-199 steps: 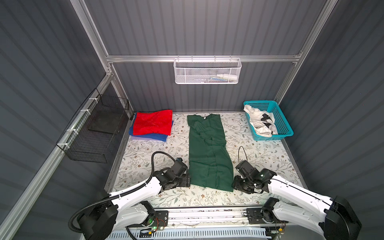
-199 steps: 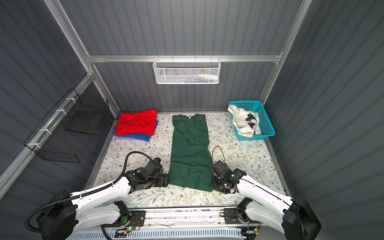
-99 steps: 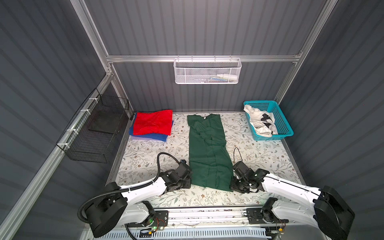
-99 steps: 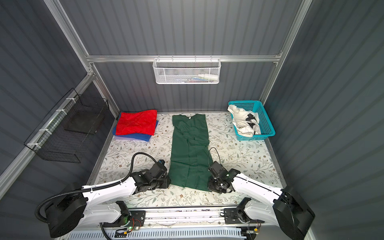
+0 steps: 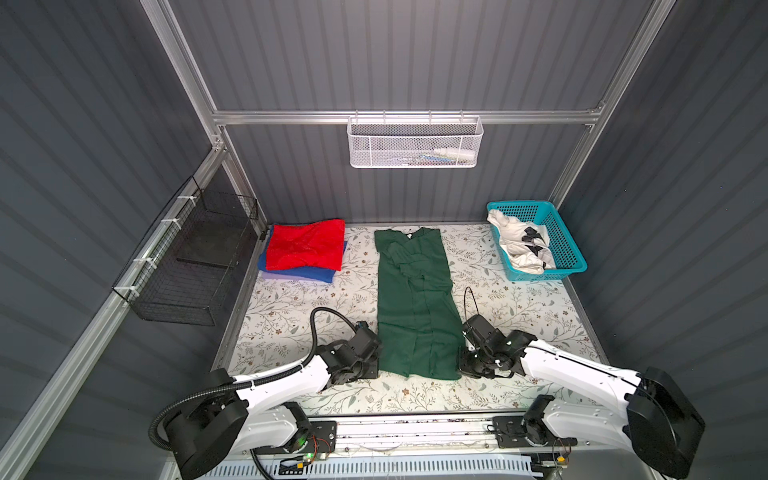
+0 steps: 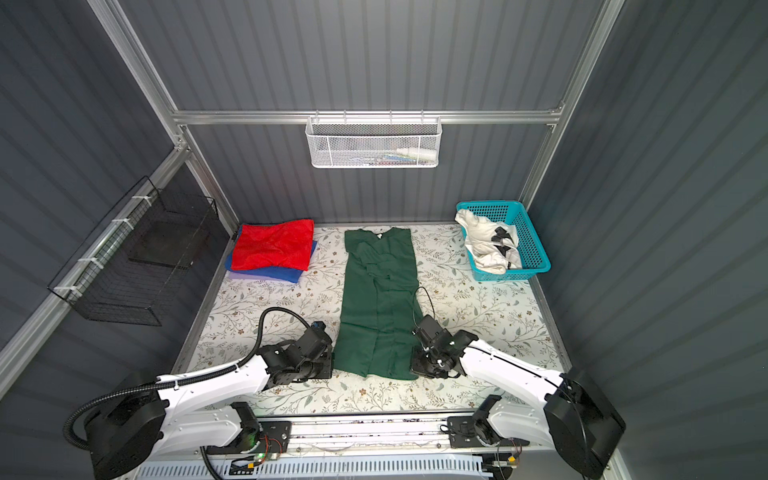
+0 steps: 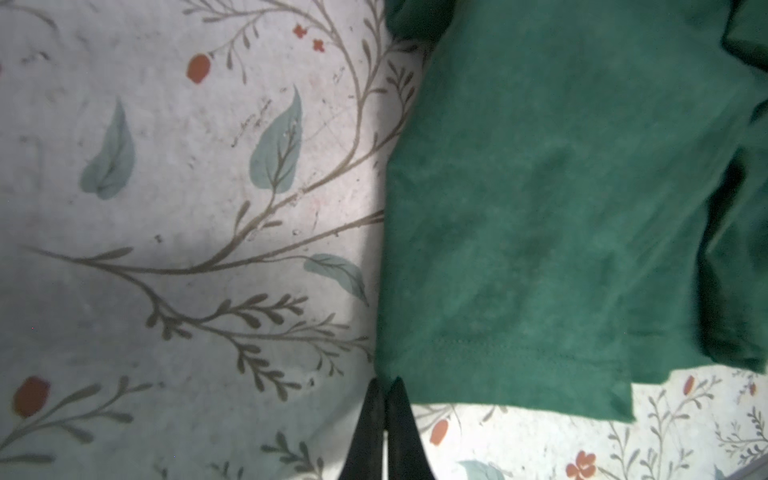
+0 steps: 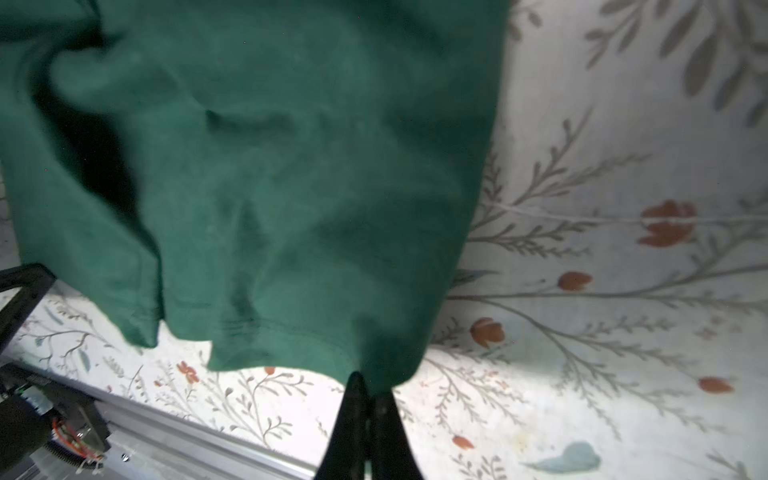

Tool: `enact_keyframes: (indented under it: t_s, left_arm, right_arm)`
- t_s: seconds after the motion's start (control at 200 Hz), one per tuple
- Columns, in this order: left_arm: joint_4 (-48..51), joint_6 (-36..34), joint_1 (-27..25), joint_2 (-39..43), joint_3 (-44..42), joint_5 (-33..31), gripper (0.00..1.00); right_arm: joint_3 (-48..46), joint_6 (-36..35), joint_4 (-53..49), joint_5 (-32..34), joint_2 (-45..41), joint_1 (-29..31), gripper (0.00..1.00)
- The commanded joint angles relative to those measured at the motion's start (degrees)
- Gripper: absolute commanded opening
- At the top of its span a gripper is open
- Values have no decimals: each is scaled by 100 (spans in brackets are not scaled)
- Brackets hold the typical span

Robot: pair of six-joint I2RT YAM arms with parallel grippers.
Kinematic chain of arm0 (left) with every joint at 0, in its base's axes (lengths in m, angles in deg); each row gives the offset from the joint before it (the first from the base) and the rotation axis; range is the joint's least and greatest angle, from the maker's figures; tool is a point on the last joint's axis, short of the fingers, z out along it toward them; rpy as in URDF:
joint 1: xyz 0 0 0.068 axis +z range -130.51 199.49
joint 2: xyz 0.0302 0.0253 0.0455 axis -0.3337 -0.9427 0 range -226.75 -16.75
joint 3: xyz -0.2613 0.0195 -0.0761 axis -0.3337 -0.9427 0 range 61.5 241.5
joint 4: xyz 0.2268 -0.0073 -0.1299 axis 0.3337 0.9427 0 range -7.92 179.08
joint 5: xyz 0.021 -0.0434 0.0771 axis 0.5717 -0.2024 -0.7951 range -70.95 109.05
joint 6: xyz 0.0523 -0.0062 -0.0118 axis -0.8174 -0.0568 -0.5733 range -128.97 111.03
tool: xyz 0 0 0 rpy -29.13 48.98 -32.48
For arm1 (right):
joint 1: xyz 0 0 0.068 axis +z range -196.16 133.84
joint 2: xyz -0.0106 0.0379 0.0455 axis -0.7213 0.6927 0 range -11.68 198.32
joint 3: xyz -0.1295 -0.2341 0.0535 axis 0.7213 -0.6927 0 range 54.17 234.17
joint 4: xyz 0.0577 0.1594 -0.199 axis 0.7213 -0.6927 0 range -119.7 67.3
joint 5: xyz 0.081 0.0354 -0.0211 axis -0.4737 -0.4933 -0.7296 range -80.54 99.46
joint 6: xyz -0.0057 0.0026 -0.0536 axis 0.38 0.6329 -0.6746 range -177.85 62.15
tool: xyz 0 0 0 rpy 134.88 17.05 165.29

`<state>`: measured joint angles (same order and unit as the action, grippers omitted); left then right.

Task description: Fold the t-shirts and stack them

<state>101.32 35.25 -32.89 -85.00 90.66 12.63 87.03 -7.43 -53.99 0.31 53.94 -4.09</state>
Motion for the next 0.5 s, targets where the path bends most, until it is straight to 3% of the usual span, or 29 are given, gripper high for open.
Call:
enact_keyframes:
  t_s: [0.0,0.275,0.495]
  left_arm:
    - [497,270,-269,299,411,-227,0]
    - [1489,1024,-1151,308,1090,-928,0]
    - [1939,1939,-2274,342,1515,-1759,0]
  right_arm:
    - [285,-228,-498,-84,-315,23,0]
    - [745,-214,-1396,-208,-1139,28,0]
    - [824,-251,-1788,-210,-1696,24,0]
